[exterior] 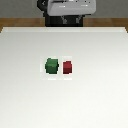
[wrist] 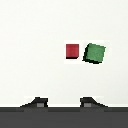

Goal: Place the red cube on top of the green cube.

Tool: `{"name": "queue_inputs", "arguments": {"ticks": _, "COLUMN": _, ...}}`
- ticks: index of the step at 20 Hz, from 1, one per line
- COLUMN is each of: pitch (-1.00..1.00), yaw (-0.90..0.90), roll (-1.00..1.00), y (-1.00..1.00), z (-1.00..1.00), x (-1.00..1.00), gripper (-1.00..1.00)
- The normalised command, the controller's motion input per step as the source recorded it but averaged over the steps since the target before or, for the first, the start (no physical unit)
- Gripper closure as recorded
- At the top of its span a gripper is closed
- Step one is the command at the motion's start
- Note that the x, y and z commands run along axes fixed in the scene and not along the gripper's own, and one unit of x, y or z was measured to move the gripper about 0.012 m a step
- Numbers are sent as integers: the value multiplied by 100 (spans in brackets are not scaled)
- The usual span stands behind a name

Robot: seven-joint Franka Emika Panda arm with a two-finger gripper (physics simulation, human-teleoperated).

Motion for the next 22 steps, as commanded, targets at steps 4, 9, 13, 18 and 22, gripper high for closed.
{"name": "queue_inputs", "arguments": {"ticks": 4, "pitch": 0, "yaw": 0, "roll": 0, "y": 0, "z": 0, "x": 0, "gripper": -100}}
{"name": "queue_inputs", "arguments": {"ticks": 9, "pitch": 0, "yaw": 0, "roll": 0, "y": 0, "z": 0, "x": 0, "gripper": -100}}
{"name": "queue_inputs", "arguments": {"ticks": 13, "pitch": 0, "yaw": 0, "roll": 0, "y": 0, "z": 0, "x": 50, "gripper": -100}}
{"name": "queue_inputs", "arguments": {"ticks": 18, "pitch": 0, "yaw": 0, "roll": 0, "y": 0, "z": 0, "x": 20, "gripper": -100}}
{"name": "queue_inputs", "arguments": {"ticks": 22, "pitch": 0, "yaw": 0, "roll": 0, "y": 0, "z": -25, "x": 0, "gripper": -100}}
